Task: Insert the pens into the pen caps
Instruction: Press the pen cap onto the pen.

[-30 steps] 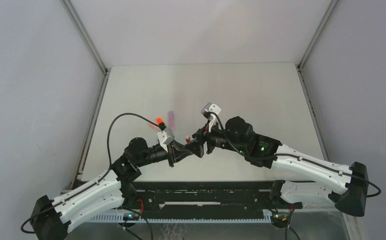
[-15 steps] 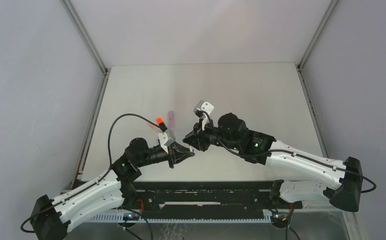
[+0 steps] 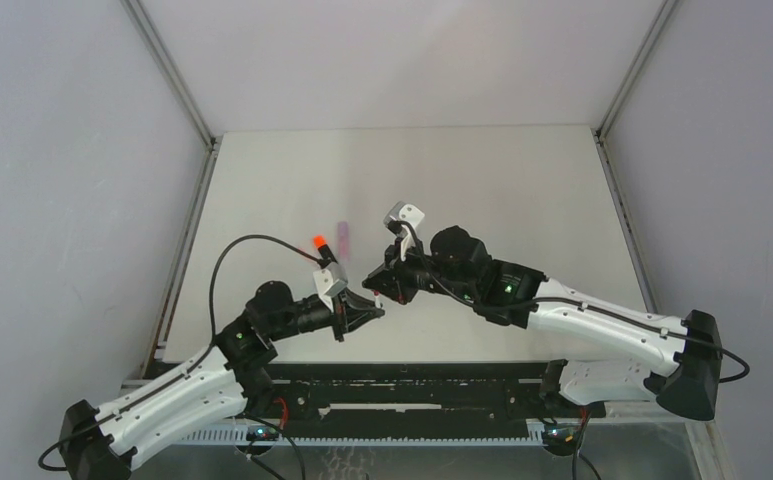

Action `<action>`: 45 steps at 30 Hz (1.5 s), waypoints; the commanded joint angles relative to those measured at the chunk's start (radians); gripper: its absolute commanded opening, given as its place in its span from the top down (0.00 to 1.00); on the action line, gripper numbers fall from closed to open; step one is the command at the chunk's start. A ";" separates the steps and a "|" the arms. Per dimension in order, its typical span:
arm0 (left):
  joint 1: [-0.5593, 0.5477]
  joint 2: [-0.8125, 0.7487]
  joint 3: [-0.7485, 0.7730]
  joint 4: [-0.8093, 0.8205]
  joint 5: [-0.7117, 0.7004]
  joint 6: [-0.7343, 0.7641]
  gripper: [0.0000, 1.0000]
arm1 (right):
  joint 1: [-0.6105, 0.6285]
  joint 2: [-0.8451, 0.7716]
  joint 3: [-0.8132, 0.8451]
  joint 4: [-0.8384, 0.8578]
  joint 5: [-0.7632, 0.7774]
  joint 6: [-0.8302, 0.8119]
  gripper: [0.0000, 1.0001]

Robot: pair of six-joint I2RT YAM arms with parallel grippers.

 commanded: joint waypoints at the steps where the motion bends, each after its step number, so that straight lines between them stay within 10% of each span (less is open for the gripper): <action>1: 0.007 -0.053 0.087 0.159 -0.103 -0.017 1.00 | 0.025 0.045 -0.075 -0.152 -0.088 0.066 1.00; 45: 0.131 -0.116 0.164 0.249 -0.170 -0.104 1.00 | 0.136 0.260 -0.249 -0.342 -0.387 0.143 1.00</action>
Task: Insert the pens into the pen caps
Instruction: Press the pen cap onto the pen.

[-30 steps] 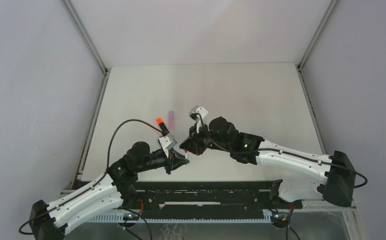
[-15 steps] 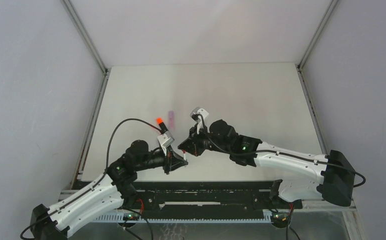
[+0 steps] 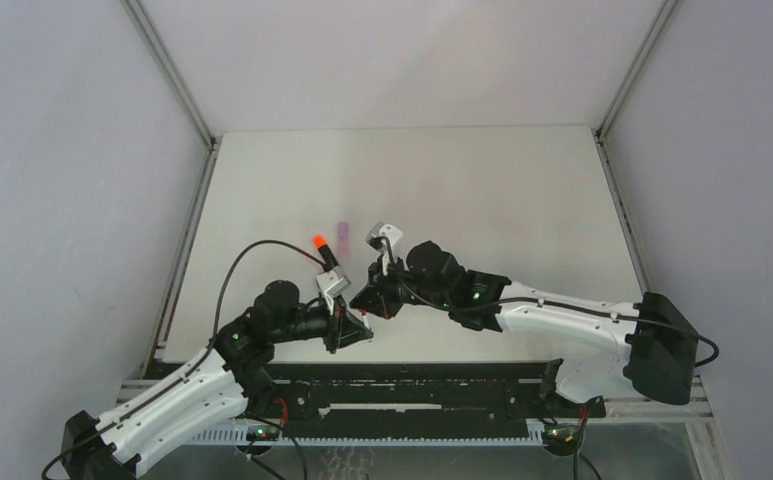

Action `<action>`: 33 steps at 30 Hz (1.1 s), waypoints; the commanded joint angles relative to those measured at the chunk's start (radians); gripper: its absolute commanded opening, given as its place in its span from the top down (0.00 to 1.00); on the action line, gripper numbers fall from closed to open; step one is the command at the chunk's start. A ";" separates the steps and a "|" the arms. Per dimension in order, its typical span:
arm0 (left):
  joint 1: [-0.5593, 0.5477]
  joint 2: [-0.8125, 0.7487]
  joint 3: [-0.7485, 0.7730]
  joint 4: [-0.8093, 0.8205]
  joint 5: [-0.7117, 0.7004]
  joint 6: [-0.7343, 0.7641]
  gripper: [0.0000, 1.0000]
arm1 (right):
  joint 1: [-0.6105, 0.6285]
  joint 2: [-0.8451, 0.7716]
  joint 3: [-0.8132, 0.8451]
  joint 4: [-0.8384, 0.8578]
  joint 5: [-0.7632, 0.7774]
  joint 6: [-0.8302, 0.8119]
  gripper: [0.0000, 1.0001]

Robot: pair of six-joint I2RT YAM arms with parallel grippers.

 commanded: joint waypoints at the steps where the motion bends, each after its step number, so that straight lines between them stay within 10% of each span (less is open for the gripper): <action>1: 0.061 -0.084 0.161 0.557 -0.236 0.042 1.00 | 0.115 0.108 -0.106 -0.539 -0.296 0.028 1.00; 12: 0.051 -0.022 0.077 0.443 -0.102 0.033 1.00 | -0.109 -0.086 0.040 -0.329 -0.070 0.077 0.99; 22: 0.015 -0.046 -0.006 0.251 -0.200 -0.037 1.00 | -0.206 -0.206 0.174 -0.146 -0.067 -0.021 0.36; 33: 0.217 -0.065 -0.132 -0.061 -0.490 -0.392 1.00 | -0.310 -0.349 0.049 -0.239 0.022 -0.017 0.31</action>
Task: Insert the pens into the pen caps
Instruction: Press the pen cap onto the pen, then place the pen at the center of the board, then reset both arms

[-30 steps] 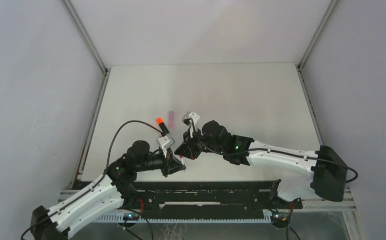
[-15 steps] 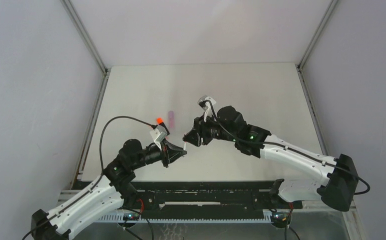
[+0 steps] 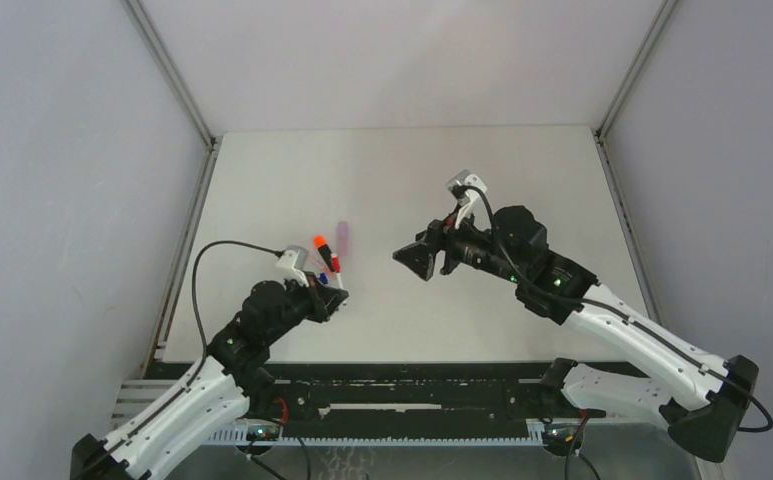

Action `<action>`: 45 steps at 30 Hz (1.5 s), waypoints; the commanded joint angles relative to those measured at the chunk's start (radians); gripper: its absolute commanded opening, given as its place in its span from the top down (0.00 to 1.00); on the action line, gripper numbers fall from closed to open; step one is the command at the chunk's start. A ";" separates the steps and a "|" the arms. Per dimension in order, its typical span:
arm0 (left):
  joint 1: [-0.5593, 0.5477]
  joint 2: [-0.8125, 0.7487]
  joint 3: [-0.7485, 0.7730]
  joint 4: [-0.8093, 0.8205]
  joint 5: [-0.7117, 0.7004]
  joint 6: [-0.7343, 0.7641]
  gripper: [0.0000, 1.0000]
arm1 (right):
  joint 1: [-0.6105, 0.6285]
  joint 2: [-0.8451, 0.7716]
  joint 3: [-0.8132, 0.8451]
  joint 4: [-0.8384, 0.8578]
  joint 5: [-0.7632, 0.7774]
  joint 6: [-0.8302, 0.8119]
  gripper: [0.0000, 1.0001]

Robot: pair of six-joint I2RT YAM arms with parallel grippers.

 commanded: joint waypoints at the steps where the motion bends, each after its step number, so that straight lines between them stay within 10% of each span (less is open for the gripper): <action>1: 0.165 -0.009 -0.089 -0.150 -0.076 -0.207 1.00 | -0.045 -0.035 -0.082 -0.040 0.044 0.016 0.32; 13: 0.303 0.194 -0.098 -0.142 0.001 -0.221 0.99 | -0.159 -0.151 -0.216 -0.088 0.039 0.058 0.32; 28: 0.314 0.064 -0.024 -0.137 -0.213 -0.152 0.13 | -0.209 -0.181 -0.231 -0.126 0.061 0.030 0.31; 45: 0.624 0.031 -0.061 0.225 -0.551 0.121 0.03 | -0.552 -0.164 -0.470 0.104 0.264 -0.086 0.19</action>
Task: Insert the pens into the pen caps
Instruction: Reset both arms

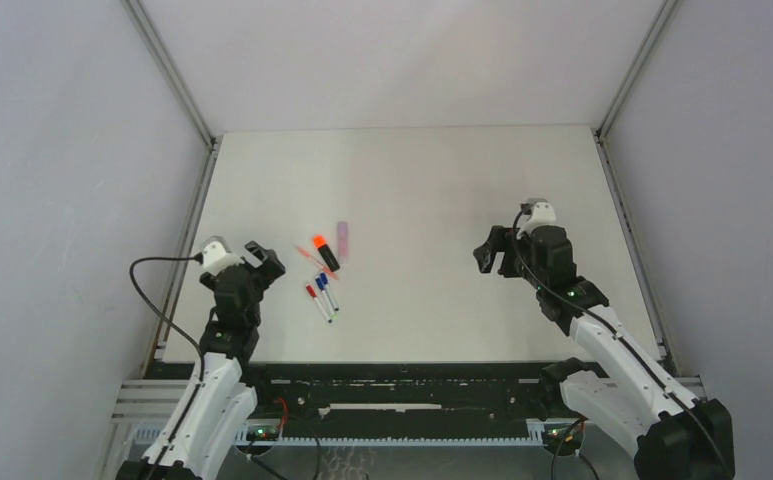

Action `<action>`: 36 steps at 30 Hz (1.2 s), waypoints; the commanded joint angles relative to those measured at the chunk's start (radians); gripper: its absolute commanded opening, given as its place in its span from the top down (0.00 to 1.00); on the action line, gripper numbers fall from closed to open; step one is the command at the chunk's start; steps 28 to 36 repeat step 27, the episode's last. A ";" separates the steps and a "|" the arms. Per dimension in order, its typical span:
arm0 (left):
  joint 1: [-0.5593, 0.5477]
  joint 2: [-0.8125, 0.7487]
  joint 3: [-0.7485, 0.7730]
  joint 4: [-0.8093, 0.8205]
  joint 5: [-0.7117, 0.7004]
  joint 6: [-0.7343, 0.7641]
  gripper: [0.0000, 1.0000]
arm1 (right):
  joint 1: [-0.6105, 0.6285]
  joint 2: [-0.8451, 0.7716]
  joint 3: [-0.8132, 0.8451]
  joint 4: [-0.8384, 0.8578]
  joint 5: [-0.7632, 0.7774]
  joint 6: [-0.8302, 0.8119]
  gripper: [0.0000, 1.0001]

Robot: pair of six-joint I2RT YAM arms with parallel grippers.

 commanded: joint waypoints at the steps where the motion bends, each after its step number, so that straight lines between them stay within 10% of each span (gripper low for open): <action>1: 0.099 -0.020 -0.026 0.213 -0.108 0.142 0.02 | -0.082 -0.038 -0.068 0.143 0.154 -0.030 0.18; 18: 0.123 0.264 -0.257 1.019 -0.003 0.447 0.02 | -0.252 0.128 -0.274 0.608 0.331 -0.082 0.01; 36: 0.123 0.421 -0.225 1.126 0.003 0.518 0.02 | -0.287 0.227 -0.247 0.668 0.302 -0.082 0.01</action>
